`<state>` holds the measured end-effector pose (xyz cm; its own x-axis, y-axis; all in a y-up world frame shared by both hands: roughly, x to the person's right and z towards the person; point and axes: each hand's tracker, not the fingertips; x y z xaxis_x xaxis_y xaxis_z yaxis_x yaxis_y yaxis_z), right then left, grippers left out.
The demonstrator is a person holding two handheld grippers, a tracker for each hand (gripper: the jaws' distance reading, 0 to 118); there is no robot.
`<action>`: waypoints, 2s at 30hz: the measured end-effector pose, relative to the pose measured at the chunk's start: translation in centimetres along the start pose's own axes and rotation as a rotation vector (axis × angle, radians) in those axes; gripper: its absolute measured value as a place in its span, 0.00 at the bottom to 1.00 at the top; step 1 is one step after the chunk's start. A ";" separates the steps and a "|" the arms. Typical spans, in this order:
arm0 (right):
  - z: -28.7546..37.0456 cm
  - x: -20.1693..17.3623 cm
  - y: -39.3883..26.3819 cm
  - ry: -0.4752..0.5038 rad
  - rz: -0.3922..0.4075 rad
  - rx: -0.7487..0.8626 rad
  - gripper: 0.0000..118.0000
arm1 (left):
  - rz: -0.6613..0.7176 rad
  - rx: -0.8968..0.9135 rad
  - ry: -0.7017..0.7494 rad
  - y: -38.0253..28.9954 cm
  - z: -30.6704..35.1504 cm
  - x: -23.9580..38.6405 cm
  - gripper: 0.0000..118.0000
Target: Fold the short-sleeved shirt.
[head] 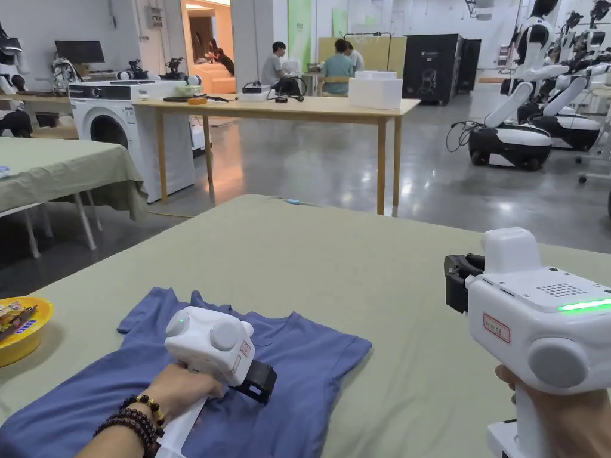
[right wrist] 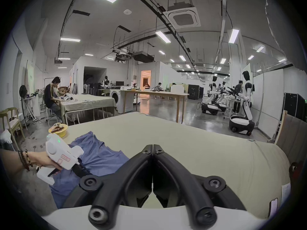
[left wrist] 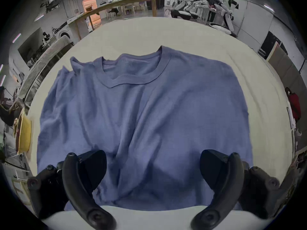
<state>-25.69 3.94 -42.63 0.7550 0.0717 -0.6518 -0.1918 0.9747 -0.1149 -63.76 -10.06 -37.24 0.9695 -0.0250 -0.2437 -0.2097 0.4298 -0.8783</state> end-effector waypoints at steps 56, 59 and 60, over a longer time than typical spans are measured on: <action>29.7 21.9 -2.3 -0.506 -0.118 0.052 0.00 | -0.682 0.217 -0.688 0.9 -1.1 57.2 0.91; 29.7 21.9 -2.5 -0.489 -0.132 0.060 0.00 | -0.619 0.263 -0.768 1.8 0.9 54.4 0.95; 29.6 21.8 -2.6 -0.485 -0.135 0.065 0.00 | -0.578 0.313 -0.775 2.1 2.0 52.9 0.95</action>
<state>9.85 9.27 -34.37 0.9777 0.0190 -0.2093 -0.0443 0.9921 -0.1172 -12.67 -8.70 -51.13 0.7502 0.2402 0.6160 0.2523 0.7572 -0.6025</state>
